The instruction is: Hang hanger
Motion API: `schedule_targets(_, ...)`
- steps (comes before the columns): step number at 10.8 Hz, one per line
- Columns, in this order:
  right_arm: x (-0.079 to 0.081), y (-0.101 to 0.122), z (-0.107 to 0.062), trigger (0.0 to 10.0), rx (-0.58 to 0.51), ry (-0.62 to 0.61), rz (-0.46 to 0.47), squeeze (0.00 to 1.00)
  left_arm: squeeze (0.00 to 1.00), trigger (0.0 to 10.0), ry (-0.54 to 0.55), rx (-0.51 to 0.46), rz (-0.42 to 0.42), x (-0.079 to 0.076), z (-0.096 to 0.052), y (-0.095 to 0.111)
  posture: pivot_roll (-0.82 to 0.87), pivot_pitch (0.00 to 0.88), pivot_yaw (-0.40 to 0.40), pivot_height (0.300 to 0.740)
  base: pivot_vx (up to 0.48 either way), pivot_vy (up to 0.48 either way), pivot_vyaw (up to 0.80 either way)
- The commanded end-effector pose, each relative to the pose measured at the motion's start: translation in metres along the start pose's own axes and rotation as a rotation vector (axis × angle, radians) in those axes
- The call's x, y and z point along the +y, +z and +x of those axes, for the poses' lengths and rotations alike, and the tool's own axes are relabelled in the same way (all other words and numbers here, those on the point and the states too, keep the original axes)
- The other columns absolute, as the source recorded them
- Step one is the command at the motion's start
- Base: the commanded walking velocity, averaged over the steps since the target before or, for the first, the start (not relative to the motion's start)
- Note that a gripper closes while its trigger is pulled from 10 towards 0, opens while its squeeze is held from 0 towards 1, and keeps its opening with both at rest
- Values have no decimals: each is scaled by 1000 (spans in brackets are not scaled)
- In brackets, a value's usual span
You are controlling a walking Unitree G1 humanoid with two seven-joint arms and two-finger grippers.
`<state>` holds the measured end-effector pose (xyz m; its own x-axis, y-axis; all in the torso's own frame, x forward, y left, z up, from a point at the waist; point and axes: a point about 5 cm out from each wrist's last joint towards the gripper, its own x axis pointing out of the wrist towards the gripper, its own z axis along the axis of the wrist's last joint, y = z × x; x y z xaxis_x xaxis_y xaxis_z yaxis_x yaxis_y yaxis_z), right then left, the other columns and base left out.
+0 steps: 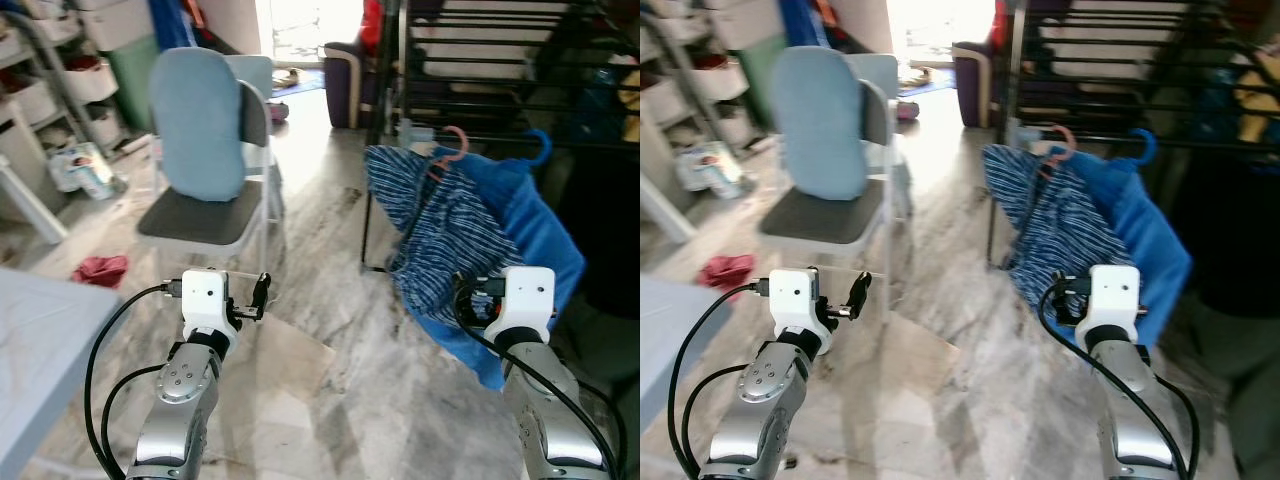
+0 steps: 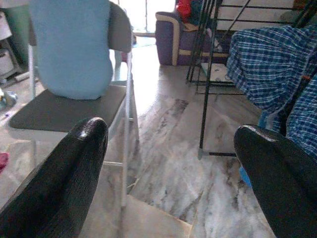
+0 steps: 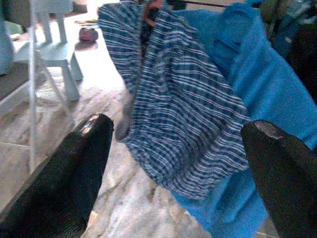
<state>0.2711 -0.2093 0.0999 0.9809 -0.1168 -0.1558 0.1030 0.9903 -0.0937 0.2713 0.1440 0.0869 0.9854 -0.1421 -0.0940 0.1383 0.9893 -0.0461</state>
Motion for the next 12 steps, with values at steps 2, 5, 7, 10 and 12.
schedule_targets(2, 4, 4, 2, 10000, -18, 19, 4, 0, 0, 10000, -5, -6, 25, 1, 0, 1, -91, 0, 43, 740, 0, 0, 0)
schedule_targets(5, 9, 4, 3, 10000, -21, 34, 6, 0, 0, 10000, -8, -27, 27, 0, 1, 4, -87, 0, 40, 740, 0, 0, 0)
schedule_targets(7, 12, 4, 5, 10000, -22, 40, 11, 0, 0, 10000, -12, -31, 28, 0, 2, 5, -77, 0, 49, 740, 0, 0, 0)
schedule_targets(10, 21, 9, 11, 10000, -45, 44, 28, 0, 0, 10000, -10, -59, 39, -1, 9, 14, -69, 0, 69, 740, 0, 0, 0)
schedule_targets(12, 17, 9, 11, 10000, -40, 52, 8, 0, 0, 10000, 5, -65, 29, -3, 8, 14, -73, 0, 57, 740, 0, 0, 0)
